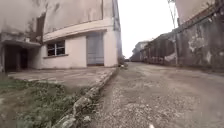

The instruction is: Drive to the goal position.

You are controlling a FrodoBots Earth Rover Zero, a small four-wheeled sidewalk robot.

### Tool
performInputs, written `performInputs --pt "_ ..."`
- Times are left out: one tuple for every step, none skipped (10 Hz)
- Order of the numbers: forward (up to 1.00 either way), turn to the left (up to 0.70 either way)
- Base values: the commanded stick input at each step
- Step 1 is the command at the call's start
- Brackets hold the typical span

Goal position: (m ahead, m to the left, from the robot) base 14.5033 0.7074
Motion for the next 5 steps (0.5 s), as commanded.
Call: performInputs --pt "0.5 -0.45" --pt "0.5 -0.09" --pt "0.5 0.0" --pt "0.5 0.0" --pt "0.5 0.0"
